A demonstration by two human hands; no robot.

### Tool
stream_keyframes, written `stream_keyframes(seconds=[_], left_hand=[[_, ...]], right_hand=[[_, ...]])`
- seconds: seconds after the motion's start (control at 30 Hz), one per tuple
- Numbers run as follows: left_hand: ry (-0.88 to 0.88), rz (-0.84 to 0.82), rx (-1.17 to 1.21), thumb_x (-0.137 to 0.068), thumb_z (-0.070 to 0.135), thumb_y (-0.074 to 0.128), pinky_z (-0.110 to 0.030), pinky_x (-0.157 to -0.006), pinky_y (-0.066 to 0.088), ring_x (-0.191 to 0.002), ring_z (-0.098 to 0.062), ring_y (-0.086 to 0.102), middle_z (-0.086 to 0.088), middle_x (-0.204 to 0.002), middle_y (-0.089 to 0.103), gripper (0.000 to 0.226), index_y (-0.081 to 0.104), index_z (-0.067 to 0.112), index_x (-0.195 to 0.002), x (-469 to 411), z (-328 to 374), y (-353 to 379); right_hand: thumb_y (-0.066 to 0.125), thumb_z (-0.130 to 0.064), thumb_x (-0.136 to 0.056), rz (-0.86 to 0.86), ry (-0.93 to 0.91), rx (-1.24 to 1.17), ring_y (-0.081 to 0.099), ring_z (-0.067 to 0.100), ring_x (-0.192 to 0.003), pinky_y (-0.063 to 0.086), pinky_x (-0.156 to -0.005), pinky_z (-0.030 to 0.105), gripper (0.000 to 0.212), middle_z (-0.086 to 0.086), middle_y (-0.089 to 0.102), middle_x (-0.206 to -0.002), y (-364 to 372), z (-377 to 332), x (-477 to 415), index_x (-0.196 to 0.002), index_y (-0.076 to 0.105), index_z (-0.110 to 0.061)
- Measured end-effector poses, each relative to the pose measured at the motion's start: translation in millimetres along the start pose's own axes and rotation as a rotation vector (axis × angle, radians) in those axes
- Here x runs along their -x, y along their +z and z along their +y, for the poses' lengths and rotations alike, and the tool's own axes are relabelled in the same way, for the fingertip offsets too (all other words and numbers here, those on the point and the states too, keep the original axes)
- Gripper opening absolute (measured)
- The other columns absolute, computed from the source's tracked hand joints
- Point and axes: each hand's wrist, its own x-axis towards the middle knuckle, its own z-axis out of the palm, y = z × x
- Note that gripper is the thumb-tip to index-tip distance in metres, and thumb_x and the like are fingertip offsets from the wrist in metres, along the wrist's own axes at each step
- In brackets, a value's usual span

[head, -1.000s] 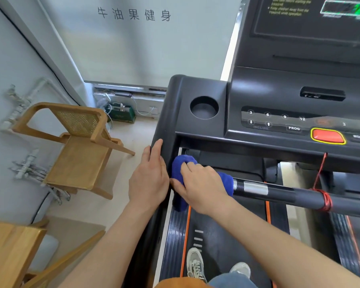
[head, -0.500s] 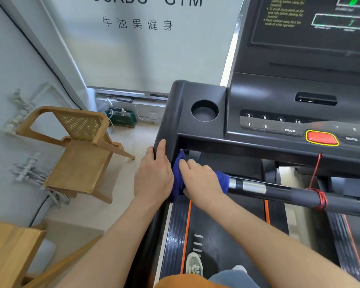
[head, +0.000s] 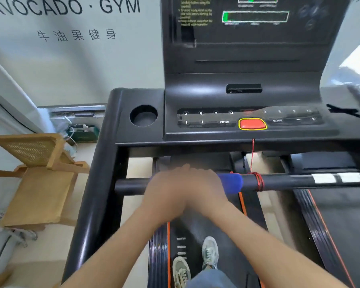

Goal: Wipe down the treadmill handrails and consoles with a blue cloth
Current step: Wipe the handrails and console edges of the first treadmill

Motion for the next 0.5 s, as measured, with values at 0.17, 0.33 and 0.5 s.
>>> stream_keyframes(seconds=[0.17, 0.33, 0.5], left_hand=[[-0.026, -0.069, -0.207, -0.062, 0.047, 0.077, -0.032, -0.058, 0.046, -0.071, -0.024, 0.063, 0.002, -0.080, 0.063, 0.052, 0.059, 0.019, -0.101, -18.5, 3.2, 4.5], [0.104, -0.011, -0.166, -0.041, 0.044, 0.083, -0.028, -0.049, 0.037, -0.052, -0.020, 0.056, 0.002, -0.062, 0.057, 0.051, 0.057, 0.019, -0.078, -66.0, 92.7, 20.3], [0.099, -0.028, -0.183, -0.035, 0.043, 0.086, -0.026, -0.046, 0.033, -0.048, -0.018, 0.054, 0.004, -0.058, 0.052, 0.057, 0.052, 0.021, -0.075, -60.1, 71.7, 21.5]], right_hand=[[0.081, -0.034, -0.044, 0.098, 0.006, -0.040, 0.056, 0.025, -0.053, 0.038, -0.053, 0.030, 0.044, 0.000, 0.054, -0.061, 5.5, 78.6, 33.2, -0.073, 0.052, -0.018], [0.080, -0.027, -0.040, 0.093, 0.139, 0.064, 0.058, 0.026, -0.063, 0.044, -0.066, 0.034, 0.041, 0.001, 0.054, -0.063, 9.0, 131.1, 62.1, -0.069, 0.053, -0.016], [0.079, -0.011, -0.041, 0.074, 0.196, 0.034, 0.059, 0.030, -0.058, 0.050, -0.085, 0.047, 0.038, 0.006, 0.055, -0.059, 5.3, 103.4, 49.3, -0.069, 0.052, -0.014]])
